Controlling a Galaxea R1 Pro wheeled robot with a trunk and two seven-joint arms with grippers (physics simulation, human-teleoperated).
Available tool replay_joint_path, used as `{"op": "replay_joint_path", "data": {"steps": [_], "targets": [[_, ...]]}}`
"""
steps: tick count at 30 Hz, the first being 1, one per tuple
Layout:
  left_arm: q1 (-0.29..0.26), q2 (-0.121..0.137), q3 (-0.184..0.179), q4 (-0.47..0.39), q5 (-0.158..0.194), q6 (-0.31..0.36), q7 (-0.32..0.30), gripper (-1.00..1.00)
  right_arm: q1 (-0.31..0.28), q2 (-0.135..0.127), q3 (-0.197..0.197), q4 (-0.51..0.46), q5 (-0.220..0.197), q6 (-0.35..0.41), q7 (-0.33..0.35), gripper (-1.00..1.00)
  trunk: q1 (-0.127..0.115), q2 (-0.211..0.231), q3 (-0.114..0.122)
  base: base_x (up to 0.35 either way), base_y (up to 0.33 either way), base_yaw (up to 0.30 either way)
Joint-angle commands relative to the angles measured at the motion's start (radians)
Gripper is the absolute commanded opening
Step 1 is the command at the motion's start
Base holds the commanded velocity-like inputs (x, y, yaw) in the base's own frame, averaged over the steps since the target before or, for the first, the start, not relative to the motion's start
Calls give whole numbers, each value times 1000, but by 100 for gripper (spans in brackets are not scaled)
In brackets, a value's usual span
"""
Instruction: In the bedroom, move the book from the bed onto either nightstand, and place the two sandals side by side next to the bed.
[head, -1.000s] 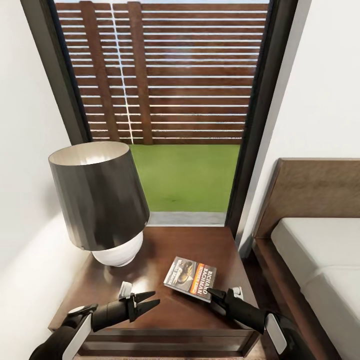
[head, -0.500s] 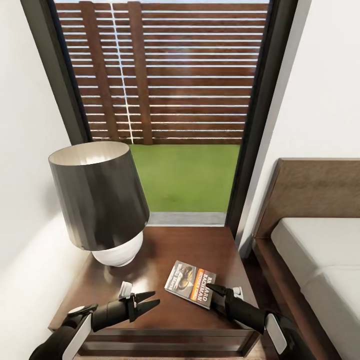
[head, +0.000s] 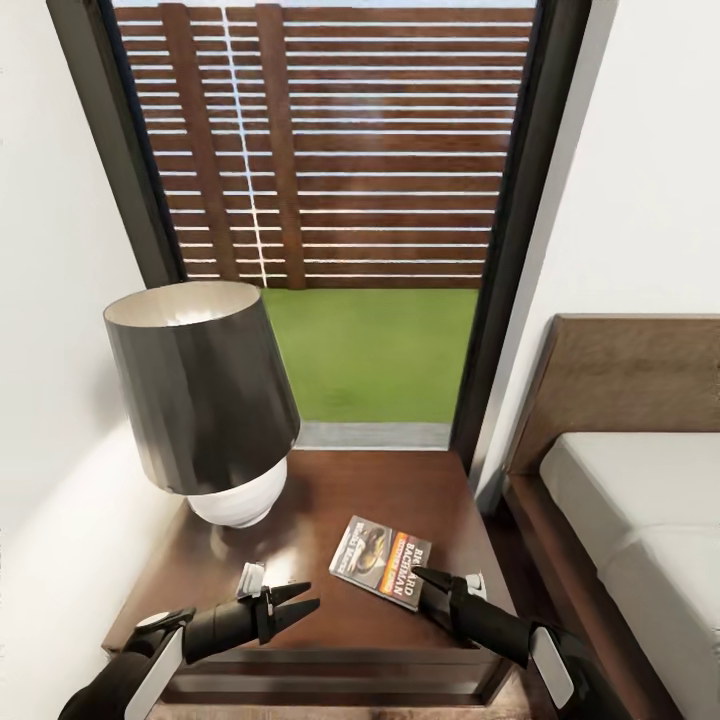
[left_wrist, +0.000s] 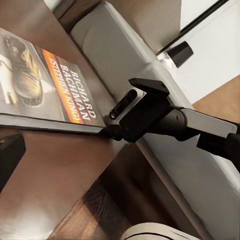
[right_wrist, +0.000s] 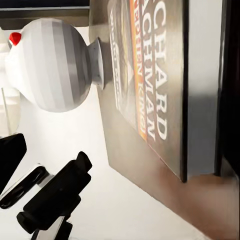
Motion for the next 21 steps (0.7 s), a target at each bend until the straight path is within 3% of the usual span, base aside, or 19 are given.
{"op": "replay_joint_path", "data": {"steps": [1,21], "targets": [[-1,1,-4,0,10,11,0,100,0,1,-3,1,17,1,-1,100,-1,0,-1,-179,0,0],[-1,1,-4,0,11,11,0,100,0,1,-3,1,17,1,-1,100,-1,0,-1,-16,0,0]]}}
